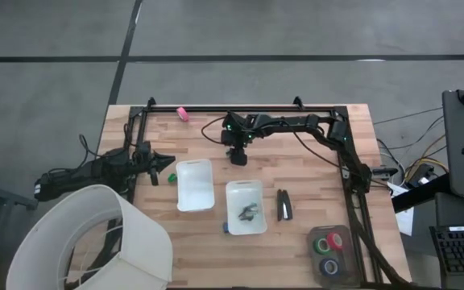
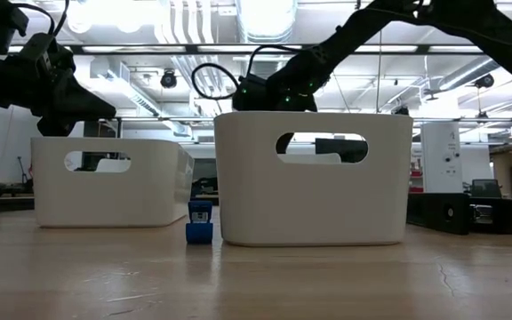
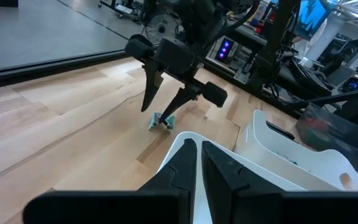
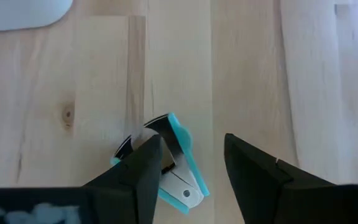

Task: Pick and place Stapler, Stapler remover, tape
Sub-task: Put the light blue staple remover into the right white bin

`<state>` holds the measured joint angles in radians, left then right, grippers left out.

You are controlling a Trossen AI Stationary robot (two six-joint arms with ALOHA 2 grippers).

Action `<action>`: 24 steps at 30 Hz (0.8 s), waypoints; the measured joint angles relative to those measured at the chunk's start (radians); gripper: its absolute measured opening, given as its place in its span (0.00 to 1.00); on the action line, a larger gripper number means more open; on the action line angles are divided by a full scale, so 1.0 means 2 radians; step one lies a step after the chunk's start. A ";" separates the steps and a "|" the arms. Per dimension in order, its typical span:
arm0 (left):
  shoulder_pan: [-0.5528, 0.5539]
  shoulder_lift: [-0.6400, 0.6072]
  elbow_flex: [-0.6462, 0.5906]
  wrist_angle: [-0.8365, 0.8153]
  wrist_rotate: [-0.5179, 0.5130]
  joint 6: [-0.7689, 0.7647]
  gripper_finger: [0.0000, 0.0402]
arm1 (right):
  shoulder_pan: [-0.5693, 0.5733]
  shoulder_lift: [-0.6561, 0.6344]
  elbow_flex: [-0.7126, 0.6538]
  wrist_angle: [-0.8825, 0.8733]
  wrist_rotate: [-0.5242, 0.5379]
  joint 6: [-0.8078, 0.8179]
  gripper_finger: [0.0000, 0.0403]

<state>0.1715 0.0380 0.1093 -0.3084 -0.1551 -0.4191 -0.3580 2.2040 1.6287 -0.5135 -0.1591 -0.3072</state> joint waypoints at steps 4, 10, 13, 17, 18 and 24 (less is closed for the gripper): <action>0.000 0.000 0.000 0.000 0.000 0.000 0.07 | 0.000 0.000 0.000 -0.001 0.000 -0.004 0.30; 0.000 0.000 0.000 0.000 0.000 0.000 0.07 | 0.000 -0.001 0.000 -0.001 -0.001 -0.006 0.10; 0.000 0.000 0.000 0.000 0.000 0.000 0.07 | 0.000 -0.001 0.000 -0.001 0.000 -0.005 0.03; 0.000 0.000 0.000 0.000 0.000 0.000 0.07 | 0.002 -0.002 0.000 -0.001 0.000 -0.003 0.02; 0.000 0.000 0.000 0.000 0.000 0.000 0.07 | 0.004 -0.003 0.000 -0.001 0.000 -0.003 0.02; 0.000 0.000 0.000 0.000 0.000 0.000 0.07 | 0.014 -0.014 0.000 -0.002 0.001 -0.001 0.02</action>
<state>0.1711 0.0380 0.1092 -0.3088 -0.1551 -0.4191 -0.3300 2.1759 1.6291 -0.5181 -0.1579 -0.3097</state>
